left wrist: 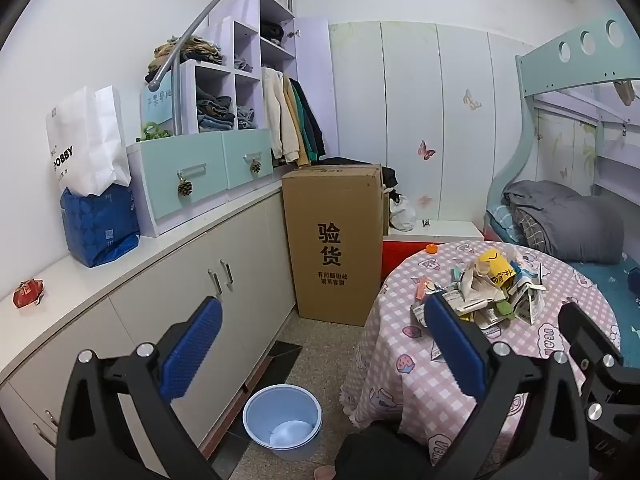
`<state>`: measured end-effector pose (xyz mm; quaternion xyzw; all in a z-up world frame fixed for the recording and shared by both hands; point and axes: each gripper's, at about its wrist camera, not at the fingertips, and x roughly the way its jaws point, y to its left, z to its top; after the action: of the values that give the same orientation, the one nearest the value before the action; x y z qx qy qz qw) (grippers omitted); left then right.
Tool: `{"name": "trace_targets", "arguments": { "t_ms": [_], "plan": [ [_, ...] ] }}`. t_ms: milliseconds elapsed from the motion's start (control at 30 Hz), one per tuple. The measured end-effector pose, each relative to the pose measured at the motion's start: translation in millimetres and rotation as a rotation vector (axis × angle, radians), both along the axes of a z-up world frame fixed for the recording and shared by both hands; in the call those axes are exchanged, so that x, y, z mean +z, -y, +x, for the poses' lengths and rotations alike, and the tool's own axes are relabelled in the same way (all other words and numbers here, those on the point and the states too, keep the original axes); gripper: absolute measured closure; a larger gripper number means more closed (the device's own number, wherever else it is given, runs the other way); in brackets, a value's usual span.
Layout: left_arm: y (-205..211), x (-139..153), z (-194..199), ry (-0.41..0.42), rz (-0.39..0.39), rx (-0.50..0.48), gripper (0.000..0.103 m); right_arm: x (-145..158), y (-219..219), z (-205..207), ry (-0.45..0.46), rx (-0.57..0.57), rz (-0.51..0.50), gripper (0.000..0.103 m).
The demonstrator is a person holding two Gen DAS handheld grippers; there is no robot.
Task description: Collect trash
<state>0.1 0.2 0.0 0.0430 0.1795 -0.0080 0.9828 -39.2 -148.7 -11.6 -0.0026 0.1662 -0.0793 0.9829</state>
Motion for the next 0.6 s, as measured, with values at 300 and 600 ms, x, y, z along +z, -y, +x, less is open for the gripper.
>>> {"name": "trace_targets", "arguments": {
  "t_ms": [300, 600],
  "plan": [
    [-1.8, -5.4, 2.6, -0.007, 0.001, -0.001, 0.004, -3.5, -0.3, 3.6, 0.004, 0.0, 0.0, 0.006],
    [-6.1, -13.8, -3.1, -0.01, 0.003, -0.009, 0.004, -9.1, 0.3, 6.7, -0.002, 0.002, 0.0, 0.006]
  ]
}}
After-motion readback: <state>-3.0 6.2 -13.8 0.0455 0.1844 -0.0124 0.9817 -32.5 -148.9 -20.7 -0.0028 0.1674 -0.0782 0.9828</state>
